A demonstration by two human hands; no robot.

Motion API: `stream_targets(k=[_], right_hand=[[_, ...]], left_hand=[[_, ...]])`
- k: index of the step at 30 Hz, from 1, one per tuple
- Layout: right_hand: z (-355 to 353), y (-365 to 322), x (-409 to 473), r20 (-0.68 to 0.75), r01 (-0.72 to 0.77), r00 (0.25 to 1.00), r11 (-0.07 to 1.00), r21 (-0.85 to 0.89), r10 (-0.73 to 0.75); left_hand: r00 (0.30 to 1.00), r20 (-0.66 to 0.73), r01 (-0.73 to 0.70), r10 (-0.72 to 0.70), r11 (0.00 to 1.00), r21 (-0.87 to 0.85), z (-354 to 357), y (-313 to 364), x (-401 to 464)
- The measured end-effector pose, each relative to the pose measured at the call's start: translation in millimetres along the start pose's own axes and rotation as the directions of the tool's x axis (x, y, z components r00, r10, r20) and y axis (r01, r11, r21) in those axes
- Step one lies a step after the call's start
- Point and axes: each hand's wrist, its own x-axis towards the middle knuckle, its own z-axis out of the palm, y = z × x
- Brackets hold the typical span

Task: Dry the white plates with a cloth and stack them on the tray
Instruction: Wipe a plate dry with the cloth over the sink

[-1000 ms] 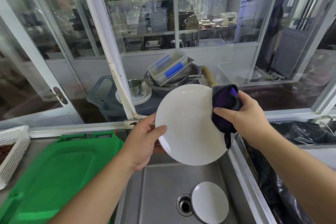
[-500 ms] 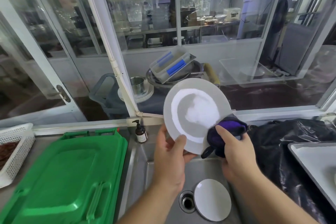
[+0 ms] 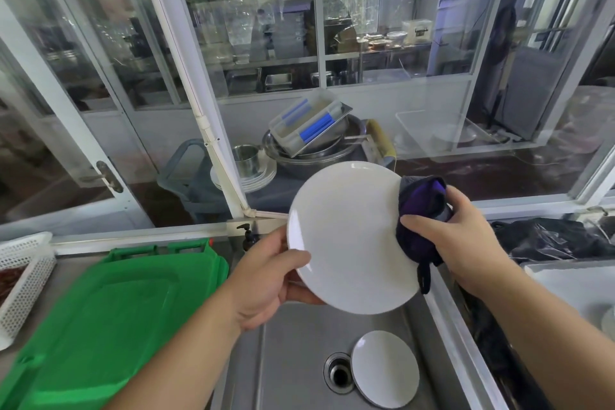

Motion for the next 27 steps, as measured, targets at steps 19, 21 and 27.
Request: stream_targets(k=[19,21,27], right_hand=[[40.9,35.5,-44.4,0.378,0.567,0.804,0.403,-0.718,-0.459],[44.5,27.1,-46.2,0.462,0.638,0.766,0.438,-0.633,-0.447],[52.8,0.5,-17.2,0.609,0.78,0.626,0.395,-0.486,-0.487]], left_hand=[[0.964,-0.242,-0.144,0.113,0.983,-0.114,33.2,-30.3,2.1],[0.971,-0.201,-0.143,0.127,0.987,-0.069,35.4,-32.1,0.6],[0.994,-0.073,-0.084,0.083,0.996,-0.011,44.2,-40.5,-10.1]])
